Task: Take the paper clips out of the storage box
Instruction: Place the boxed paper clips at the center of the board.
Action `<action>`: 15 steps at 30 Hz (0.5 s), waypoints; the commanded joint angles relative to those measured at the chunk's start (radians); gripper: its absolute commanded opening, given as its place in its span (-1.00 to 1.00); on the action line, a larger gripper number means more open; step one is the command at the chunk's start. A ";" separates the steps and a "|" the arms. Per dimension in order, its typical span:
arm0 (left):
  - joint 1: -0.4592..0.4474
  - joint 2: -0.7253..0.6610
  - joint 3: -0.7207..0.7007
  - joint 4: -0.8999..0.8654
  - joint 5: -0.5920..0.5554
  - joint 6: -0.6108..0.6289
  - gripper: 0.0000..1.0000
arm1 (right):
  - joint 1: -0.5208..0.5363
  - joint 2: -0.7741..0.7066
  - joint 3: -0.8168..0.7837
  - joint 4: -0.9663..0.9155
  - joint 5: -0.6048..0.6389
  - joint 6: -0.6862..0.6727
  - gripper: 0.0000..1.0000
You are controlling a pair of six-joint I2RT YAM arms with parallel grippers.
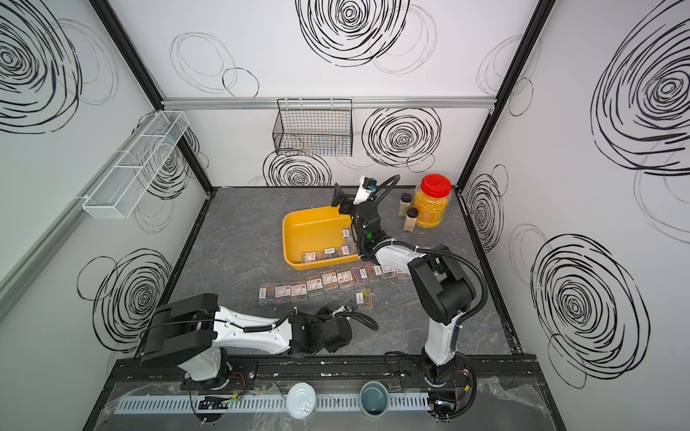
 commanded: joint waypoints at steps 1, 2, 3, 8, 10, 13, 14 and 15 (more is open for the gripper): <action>0.028 0.032 0.041 0.011 0.037 0.067 0.36 | 0.004 0.025 0.050 0.048 -0.001 -0.022 1.00; 0.035 0.033 0.046 0.006 0.040 0.075 0.48 | 0.003 0.034 0.058 0.050 -0.001 -0.022 1.00; 0.041 0.039 0.055 -0.002 0.042 0.079 0.62 | 0.004 0.043 0.064 0.055 0.000 -0.024 1.00; 0.045 0.009 0.061 -0.003 0.038 0.101 0.89 | 0.006 0.094 0.113 0.065 0.010 -0.024 1.00; 0.045 -0.018 0.041 0.016 0.026 0.106 0.93 | 0.015 0.109 0.123 0.074 0.000 -0.019 1.00; 0.044 -0.068 0.008 0.038 0.033 0.109 0.95 | 0.038 0.128 0.137 0.096 0.011 -0.042 1.00; 0.043 -0.085 -0.006 0.045 0.034 0.108 0.95 | 0.048 0.139 0.153 0.090 0.018 -0.054 1.00; 0.044 -0.103 -0.018 0.052 0.030 0.105 0.96 | 0.056 0.153 0.175 0.077 0.023 -0.066 1.00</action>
